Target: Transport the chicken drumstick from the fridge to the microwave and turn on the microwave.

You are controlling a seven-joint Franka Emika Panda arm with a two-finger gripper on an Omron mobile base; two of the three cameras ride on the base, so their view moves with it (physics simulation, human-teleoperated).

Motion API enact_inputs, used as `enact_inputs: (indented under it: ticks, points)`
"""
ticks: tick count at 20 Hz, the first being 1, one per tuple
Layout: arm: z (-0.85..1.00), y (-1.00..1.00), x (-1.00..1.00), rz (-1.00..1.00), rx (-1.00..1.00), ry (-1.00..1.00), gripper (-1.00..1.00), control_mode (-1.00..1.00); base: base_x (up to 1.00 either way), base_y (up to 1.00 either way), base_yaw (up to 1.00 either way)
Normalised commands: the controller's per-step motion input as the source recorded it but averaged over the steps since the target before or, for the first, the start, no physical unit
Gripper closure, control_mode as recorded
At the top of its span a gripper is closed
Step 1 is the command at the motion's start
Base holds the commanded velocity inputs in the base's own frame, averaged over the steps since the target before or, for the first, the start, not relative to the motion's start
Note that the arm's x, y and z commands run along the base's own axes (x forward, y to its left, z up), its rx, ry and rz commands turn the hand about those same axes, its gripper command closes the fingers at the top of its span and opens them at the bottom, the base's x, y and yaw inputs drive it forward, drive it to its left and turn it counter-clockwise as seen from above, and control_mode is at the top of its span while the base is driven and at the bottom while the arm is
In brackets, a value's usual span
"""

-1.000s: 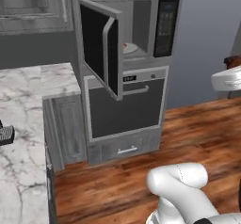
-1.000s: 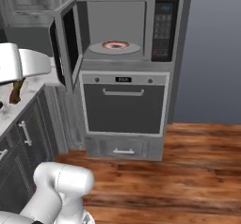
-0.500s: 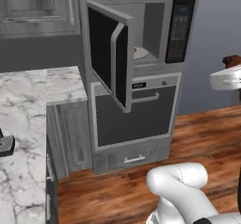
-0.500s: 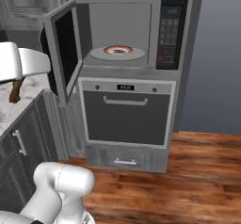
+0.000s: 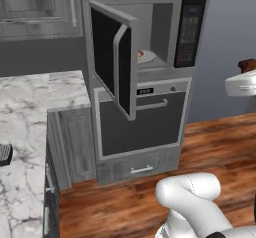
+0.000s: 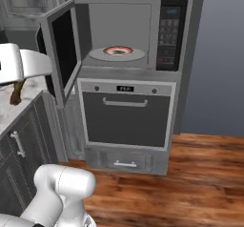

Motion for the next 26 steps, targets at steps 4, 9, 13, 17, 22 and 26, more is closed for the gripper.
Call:
enact_inputs:
  ticks: [4, 9, 13, 17, 22, 26]
  points:
    - [0.00, 0.00, 0.00, 0.00, 0.00, 0.00, 1.00, 1.00, 0.50, -0.29, 0.03]
    - [0.00, 0.00, 0.00, 0.00, 0.00, 0.00, 1.00, 1.00, 0.65, -0.27, 0.04]
    - [0.00, 0.00, 0.00, 0.00, 0.00, 0.00, 1.00, 1.00, 0.66, -0.11, 0.05]
    - [0.00, 0.00, 0.00, 0.00, 0.00, 0.00, 1.00, 1.00, 0.56, -0.02, 0.06]
    - [0.00, 0.00, 0.00, 0.00, 0.00, 0.00, 1.00, 1.00, 0.35, -0.07, 0.08]
    - [0.00, 0.00, 0.00, 0.00, 0.00, 0.00, 1.00, 1.00, 0.19, -0.09, 0.08]
